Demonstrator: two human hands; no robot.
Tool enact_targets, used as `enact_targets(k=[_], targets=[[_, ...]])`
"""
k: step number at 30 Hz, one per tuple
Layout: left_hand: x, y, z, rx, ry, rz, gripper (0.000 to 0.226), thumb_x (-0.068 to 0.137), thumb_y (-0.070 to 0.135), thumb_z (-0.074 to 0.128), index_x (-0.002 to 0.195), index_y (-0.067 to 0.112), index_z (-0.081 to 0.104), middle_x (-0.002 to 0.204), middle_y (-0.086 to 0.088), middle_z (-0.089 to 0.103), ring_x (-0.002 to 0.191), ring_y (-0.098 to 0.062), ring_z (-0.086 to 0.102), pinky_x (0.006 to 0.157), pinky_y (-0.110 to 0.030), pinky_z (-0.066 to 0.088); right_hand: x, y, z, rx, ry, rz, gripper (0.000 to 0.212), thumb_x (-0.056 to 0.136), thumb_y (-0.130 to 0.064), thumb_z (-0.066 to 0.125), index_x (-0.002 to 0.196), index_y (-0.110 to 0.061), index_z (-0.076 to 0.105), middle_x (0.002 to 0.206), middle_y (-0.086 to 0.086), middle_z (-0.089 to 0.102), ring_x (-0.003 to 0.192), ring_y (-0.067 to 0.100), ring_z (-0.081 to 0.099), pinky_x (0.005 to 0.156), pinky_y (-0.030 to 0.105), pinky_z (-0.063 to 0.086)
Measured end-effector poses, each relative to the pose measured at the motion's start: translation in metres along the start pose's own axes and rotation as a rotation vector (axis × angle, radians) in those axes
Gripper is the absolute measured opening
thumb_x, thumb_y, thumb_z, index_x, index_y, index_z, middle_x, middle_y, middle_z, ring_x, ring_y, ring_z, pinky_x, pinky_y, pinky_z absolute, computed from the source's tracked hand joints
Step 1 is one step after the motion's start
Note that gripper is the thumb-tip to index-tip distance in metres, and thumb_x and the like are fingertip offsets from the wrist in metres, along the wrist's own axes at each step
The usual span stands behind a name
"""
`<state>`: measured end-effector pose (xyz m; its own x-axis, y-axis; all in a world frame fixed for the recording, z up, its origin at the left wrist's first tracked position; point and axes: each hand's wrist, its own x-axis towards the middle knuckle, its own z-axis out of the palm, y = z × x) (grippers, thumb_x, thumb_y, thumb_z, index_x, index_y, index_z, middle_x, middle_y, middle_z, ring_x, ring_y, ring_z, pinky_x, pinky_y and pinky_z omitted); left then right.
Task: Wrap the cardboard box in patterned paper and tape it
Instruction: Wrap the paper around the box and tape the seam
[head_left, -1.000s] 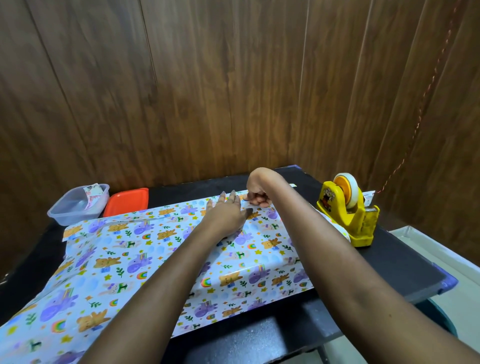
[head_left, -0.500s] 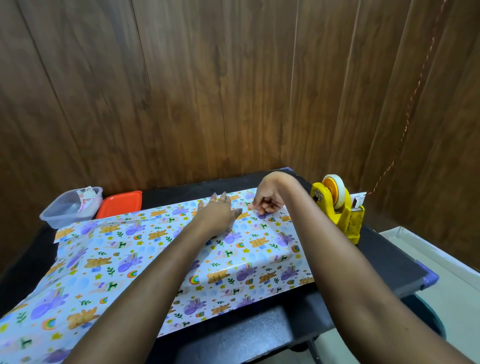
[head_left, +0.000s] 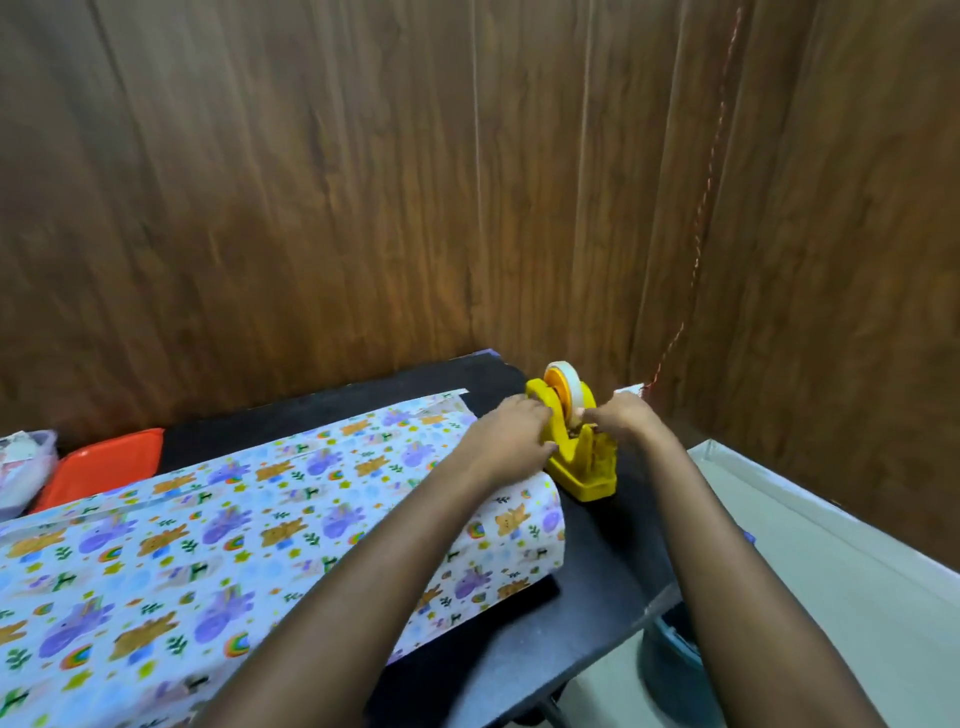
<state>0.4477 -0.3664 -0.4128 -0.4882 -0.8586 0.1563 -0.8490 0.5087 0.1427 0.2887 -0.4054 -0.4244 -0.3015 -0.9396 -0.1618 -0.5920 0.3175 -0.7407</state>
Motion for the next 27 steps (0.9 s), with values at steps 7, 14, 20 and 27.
enact_targets(k=[7,14,20,27], targets=[[0.024,0.015,0.013,0.049,0.004,0.066,0.061,0.096,0.031,0.048,0.147,0.01,0.023,0.157,-0.004,0.016,0.146,-0.017,0.0,0.115,-0.03,0.01,0.005,0.01,-0.003,0.45,0.015,-0.045,0.024,0.078,-0.008,0.07,0.055,-0.008,0.063,0.073,0.013,0.064,0.067,0.023,0.059,0.063,0.033,0.047],[0.027,0.014,0.022,-0.002,0.025,0.072,0.062,0.096,0.028,0.048,0.149,0.011,0.019,0.157,-0.001,0.013,0.145,-0.014,-0.001,0.117,-0.03,0.009,0.0,0.006,-0.013,0.414,-0.054,-0.004,0.019,0.077,-0.005,0.062,0.059,-0.003,0.061,0.064,0.009,0.066,0.059,0.018,0.056,0.055,0.021,0.05],[0.034,0.016,0.027,0.012,-0.055,0.131,0.058,0.096,0.021,0.047,0.148,0.017,0.023,0.157,0.005,0.014,0.145,-0.012,-0.002,0.118,-0.034,0.006,-0.022,0.041,0.007,0.673,-0.118,0.034,0.037,0.097,-0.019,0.05,0.061,-0.01,0.051,0.033,-0.006,0.046,0.027,0.004,0.038,0.037,0.013,0.025],[0.042,0.006,0.035,0.005,-0.145,0.05,0.051,0.097,0.03,0.041,0.145,0.037,0.026,0.158,0.003,0.005,0.146,-0.02,-0.003,0.117,-0.041,0.015,-0.025,0.05,0.032,0.725,0.111,-0.077,0.039,0.097,-0.028,0.05,0.062,-0.013,0.052,0.05,0.004,0.052,0.045,0.012,0.045,0.041,0.019,0.038]])
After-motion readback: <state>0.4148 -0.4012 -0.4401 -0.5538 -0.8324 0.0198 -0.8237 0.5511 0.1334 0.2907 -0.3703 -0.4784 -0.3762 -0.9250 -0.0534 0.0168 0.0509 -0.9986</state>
